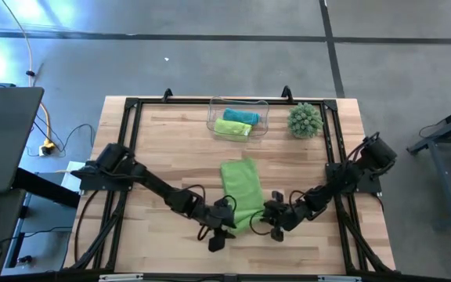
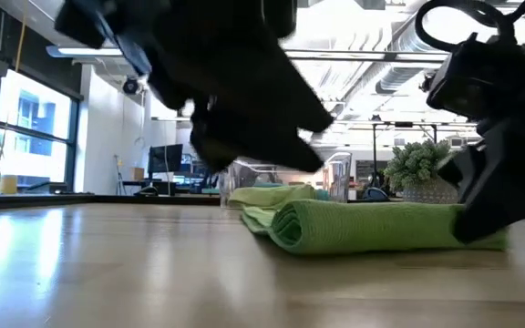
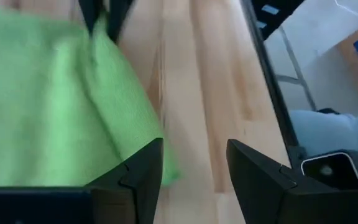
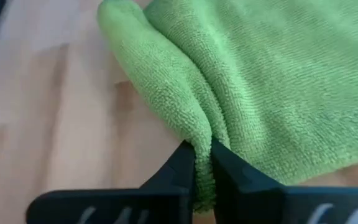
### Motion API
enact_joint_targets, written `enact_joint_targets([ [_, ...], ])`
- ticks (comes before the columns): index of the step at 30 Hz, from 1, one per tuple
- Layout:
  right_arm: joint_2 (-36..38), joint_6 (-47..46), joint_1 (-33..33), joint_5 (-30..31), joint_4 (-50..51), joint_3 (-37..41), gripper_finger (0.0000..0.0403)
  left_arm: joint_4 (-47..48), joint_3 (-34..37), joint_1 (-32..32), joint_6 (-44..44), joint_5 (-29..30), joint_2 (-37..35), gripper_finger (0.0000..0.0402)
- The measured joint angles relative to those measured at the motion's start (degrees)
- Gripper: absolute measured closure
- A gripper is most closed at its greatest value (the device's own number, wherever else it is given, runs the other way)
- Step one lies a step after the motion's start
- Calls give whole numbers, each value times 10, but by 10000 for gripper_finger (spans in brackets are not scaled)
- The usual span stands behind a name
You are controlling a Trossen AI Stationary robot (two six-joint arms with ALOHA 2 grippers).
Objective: Roll microfiber towels into tight, uniform cylinder then place into a basket
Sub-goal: Roll the green microfiber cloth
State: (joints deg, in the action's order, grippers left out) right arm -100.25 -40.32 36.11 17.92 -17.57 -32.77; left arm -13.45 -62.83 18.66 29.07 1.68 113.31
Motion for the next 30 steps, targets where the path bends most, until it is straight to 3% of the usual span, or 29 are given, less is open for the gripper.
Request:
enact_joint_targets([
  [9,5,-191,-56,-168,-20,2,397,-14,-2,49,-261,160,-2,236],
  [15,6,-247,-91,-229,-19,1,400,-19,-2,77,-372,215,34,236],
  [19,6,-261,-109,-245,-23,1,400,-35,-2,92,-395,275,55,236],
  [23,6,-274,-119,-249,-25,1,400,-42,-2,95,-394,295,72,236],
  [30,6,-274,-120,-250,-33,2,400,-45,-2,76,-294,318,89,246],
])
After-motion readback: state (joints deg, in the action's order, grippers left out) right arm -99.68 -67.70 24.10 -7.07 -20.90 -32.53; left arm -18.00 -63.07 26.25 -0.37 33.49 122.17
